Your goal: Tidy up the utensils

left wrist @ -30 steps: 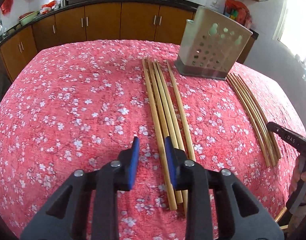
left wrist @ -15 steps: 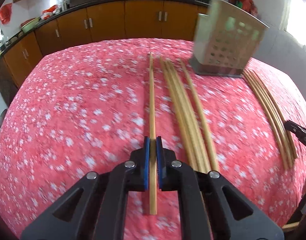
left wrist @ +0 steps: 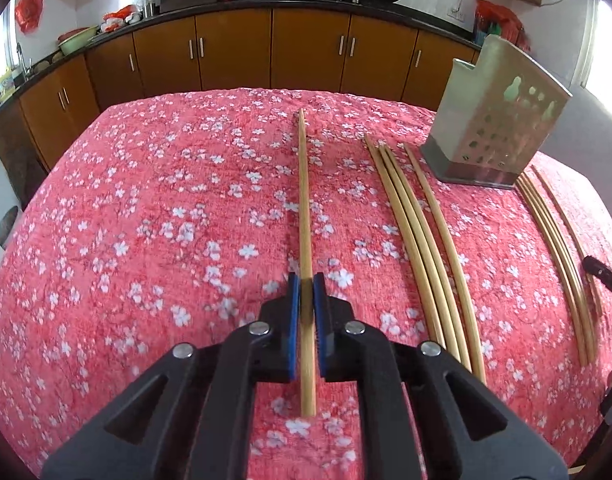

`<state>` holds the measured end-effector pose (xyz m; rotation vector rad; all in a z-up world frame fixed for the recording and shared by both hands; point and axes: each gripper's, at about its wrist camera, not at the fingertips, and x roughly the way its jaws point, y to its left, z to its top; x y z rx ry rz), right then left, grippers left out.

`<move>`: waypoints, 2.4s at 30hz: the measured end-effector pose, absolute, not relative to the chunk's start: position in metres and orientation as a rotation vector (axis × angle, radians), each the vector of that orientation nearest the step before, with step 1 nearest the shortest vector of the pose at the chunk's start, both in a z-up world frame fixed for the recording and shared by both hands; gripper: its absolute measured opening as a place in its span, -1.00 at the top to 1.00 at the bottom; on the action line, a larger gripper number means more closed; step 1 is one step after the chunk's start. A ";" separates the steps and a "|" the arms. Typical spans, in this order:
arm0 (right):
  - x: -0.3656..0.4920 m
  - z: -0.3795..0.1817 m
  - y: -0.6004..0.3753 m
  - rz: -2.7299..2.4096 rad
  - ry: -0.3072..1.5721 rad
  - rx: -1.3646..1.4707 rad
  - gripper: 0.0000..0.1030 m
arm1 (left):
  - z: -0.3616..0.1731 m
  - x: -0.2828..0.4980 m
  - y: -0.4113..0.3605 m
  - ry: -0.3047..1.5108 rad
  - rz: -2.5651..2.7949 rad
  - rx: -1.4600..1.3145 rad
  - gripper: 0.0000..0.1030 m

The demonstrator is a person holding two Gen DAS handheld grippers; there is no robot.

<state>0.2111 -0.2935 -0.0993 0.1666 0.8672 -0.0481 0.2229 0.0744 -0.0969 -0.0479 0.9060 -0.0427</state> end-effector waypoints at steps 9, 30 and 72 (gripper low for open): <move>0.186 -0.102 -0.300 -0.048 0.862 0.168 0.83 | -0.096 0.209 0.075 0.909 -0.044 -0.054 0.83; 0.161 0.014 -0.311 -0.051 0.520 0.188 0.85 | 0.027 0.175 0.078 0.557 -0.052 -0.094 0.85; 0.172 -0.099 -0.314 -0.020 0.874 0.119 0.84 | 0.017 0.173 0.072 0.577 -0.051 -0.096 0.85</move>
